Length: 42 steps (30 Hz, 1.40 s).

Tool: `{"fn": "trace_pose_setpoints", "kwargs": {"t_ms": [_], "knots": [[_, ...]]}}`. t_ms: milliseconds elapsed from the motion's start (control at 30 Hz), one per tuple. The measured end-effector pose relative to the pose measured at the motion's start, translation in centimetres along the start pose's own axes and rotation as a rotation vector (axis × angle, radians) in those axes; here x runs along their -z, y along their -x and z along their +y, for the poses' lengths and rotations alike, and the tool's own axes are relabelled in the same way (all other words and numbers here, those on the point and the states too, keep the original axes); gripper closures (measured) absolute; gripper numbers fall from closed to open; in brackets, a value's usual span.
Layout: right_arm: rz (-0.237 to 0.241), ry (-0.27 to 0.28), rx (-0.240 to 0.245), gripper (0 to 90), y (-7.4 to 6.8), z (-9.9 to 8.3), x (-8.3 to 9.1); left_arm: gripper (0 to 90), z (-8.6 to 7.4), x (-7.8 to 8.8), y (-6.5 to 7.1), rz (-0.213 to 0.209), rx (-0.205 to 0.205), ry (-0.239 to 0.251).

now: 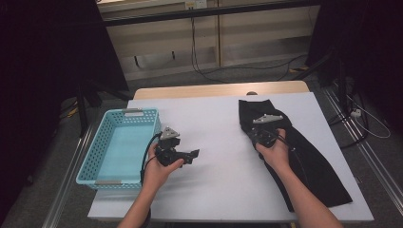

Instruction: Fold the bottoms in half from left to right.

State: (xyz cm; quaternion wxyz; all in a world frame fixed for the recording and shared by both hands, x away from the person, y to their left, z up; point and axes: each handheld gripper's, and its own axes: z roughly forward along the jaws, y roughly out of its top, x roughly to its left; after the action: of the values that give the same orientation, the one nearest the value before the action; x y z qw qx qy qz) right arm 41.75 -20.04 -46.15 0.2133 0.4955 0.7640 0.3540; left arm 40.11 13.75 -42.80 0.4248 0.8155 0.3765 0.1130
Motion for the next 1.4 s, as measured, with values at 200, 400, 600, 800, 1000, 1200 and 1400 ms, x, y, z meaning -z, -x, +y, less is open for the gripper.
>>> {"fn": "trace_pose_setpoints", "kwargs": {"t_ms": [200,400,600,800,1000,1200,1400], "knots": [[0.088,0.001,0.091,86.6,-3.1,-0.9,0.7,8.4,0.0,-0.2,-0.2,0.013,0.002,-0.007],[0.212,-0.008,0.208,86.5,-7.4,-1.4,1.9,8.4,0.2,-0.1,-0.2,0.032,0.009,0.002],[0.346,-0.027,0.252,76.6,-10.9,-1.9,2.9,8.6,0.2,-0.4,-0.4,0.044,0.01,-0.014],[0.291,-0.013,0.197,46.7,-9.4,-0.8,3.0,8.6,0.3,-0.3,-0.4,0.038,0.006,-0.014],[0.252,0.033,0.09,41.2,-5.7,1.9,3.7,8.7,0.1,-0.4,-0.6,0.042,0.017,-0.017],[0.065,0.007,0.102,47.9,-2.9,3.4,1.5,8.8,0.1,-0.3,-0.6,0.036,0.013,-0.015],[0.059,-0.041,0.101,55.8,-2.5,3.2,-1.2,9.0,0.0,-0.5,-0.5,0.034,0.004,-0.021]]}}
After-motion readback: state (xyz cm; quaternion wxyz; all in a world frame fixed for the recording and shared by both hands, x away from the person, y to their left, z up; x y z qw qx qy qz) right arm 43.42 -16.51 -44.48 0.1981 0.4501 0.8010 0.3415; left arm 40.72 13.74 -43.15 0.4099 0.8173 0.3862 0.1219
